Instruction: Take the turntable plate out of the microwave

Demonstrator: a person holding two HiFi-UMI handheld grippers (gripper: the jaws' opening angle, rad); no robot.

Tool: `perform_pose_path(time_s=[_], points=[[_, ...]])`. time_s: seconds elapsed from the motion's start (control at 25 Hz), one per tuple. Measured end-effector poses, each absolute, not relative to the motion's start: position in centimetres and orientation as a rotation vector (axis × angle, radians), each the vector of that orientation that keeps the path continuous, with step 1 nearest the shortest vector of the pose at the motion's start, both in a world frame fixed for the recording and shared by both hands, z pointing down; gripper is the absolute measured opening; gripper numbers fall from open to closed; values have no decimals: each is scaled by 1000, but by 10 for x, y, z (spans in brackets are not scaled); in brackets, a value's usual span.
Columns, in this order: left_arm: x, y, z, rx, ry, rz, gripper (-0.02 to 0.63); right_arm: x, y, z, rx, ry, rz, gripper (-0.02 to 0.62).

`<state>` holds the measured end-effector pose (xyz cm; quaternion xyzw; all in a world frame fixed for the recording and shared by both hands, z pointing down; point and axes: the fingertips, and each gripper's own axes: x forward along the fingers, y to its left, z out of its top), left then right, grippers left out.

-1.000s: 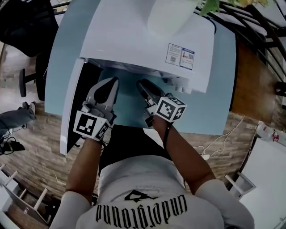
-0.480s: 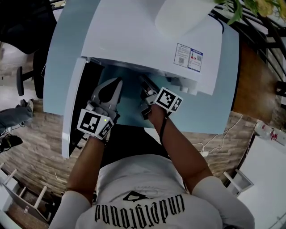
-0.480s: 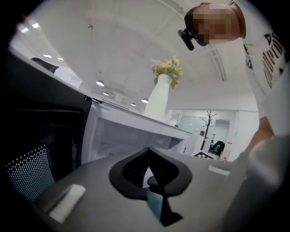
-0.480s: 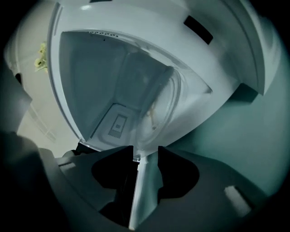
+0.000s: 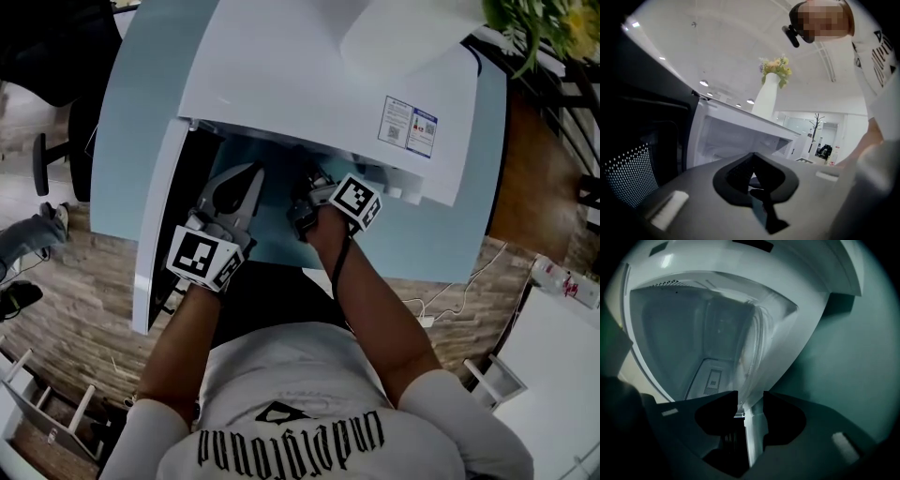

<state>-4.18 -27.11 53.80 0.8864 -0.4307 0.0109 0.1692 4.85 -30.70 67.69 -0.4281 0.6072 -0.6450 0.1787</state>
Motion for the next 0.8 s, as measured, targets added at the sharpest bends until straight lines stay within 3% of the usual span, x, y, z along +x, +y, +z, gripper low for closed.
perform_pose_path(time_s=[0.56, 0.8], points=[[-46, -277, 548, 2477, -1218, 29, 49, 56, -312, 688, -1267, 1482, -1895, 146], [-51, -275, 560, 2412, -1240, 14, 49, 55, -310, 684, -1273, 1471, -1894, 110]])
